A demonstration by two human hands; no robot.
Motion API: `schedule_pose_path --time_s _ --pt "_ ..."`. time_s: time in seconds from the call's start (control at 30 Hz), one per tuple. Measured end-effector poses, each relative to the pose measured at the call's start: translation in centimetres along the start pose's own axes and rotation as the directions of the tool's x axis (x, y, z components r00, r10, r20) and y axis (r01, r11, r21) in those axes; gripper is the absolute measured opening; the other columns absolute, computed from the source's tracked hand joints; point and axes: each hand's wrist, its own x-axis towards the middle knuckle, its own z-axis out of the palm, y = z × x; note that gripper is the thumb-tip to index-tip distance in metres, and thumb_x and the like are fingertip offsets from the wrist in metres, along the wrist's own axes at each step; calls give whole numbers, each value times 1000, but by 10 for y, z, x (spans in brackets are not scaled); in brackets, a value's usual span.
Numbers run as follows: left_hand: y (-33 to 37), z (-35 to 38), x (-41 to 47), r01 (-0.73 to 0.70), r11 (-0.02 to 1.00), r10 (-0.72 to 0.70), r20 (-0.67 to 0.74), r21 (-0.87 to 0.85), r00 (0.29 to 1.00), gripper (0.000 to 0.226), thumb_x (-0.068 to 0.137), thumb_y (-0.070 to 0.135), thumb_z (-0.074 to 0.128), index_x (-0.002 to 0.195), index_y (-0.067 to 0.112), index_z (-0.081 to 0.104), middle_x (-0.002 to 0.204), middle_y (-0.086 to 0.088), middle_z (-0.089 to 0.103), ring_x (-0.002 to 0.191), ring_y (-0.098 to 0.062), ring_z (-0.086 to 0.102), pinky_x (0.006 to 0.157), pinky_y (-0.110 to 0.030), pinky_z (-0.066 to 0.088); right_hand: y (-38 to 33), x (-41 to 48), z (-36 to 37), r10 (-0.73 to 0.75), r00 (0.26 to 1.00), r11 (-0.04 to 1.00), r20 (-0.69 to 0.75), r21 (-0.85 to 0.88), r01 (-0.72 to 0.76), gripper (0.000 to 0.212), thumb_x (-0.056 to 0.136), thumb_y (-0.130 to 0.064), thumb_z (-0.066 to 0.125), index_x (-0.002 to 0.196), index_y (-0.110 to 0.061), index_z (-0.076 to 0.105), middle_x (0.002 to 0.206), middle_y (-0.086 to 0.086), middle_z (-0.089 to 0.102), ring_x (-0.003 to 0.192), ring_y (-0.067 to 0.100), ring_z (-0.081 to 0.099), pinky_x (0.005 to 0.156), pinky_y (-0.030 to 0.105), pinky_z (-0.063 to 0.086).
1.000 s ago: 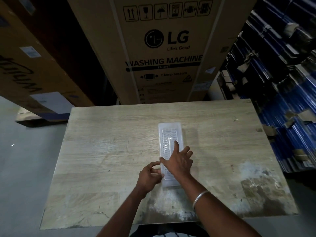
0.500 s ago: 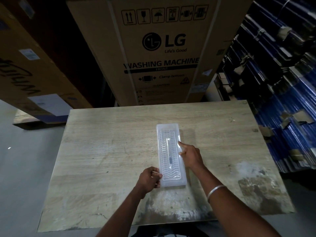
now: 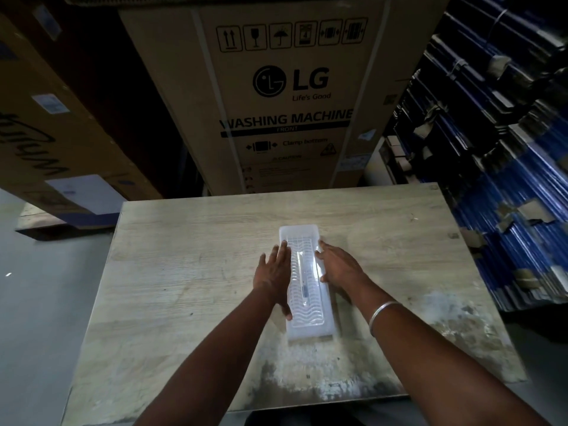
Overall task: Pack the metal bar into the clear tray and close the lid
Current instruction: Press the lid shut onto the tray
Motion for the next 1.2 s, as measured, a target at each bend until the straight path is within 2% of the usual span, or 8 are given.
schedule_pose_path --time_s 0.13,0.2,0.27,0.4,0.53,0.83,1.13,1.2 --pt "3 -6 2 -22 999 21 -56 -31 998 164 49 55 95 158 2 -15 169 -18 -16 158 -33 -4 130 -48 8 3 1 -2 2 999 998 33 -63 0 97 75 -14 84 154 -21 29 165 -8 14 147 18 28 116 38 34" --pt "1 -5 1 -30 997 25 -72 -68 997 164 48 54 96 158 3 -14 170 -17 -13 159 -32 -4 130 -46 8 3 2 -1 19 1000 1000 23 -24 -18 101 75 -13 82 156 -21 21 163 -9 22 144 17 34 115 36 34" --pt "-3 -3 1 -39 994 31 -79 -99 996 165 47 55 96 158 3 -15 170 -16 -14 159 -31 -6 130 -44 7 3 3 -3 38 999 999 -1 9 -38 97 79 -12 78 156 -20 20 160 -8 32 138 15 42 113 34 36" --pt "-9 -2 7 -40 993 32 -74 -111 997 172 43 60 95 157 1 -19 168 -17 -21 158 -30 -12 131 -43 6 1 3 -8 2 999 995 -41 -99 -6 106 70 -13 87 155 -17 23 161 -6 30 143 16 36 113 35 36" --pt "-7 -4 11 -30 995 25 -59 -98 998 175 40 62 95 156 2 -22 166 -19 -24 157 -32 -14 130 -46 6 1 3 -7 21 998 992 -54 -123 -28 106 70 -11 86 155 -17 24 157 -4 38 140 15 40 111 33 36" --pt "-15 -4 22 -58 993 49 -84 -106 995 177 37 70 91 157 4 -22 166 -18 -25 157 -30 -17 130 -46 7 4 9 -10 19 999 995 -45 -101 -24 106 72 -14 85 156 -18 21 160 -4 32 144 13 33 114 28 28" --pt "-24 0 15 -118 979 95 -138 -167 986 171 42 74 87 158 9 -20 168 -13 -22 158 -28 -15 130 -48 4 6 5 -14 -5 1000 994 7 -110 6 107 73 -21 86 157 -21 19 165 -11 15 147 15 27 115 39 34" --pt "-25 2 10 -130 975 103 -154 -177 983 166 47 72 87 159 9 -18 169 -12 -20 158 -27 -14 130 -43 -3 8 5 -12 -4 1000 996 9 -86 5 106 73 -19 85 157 -21 19 165 -12 13 147 15 27 116 39 33"
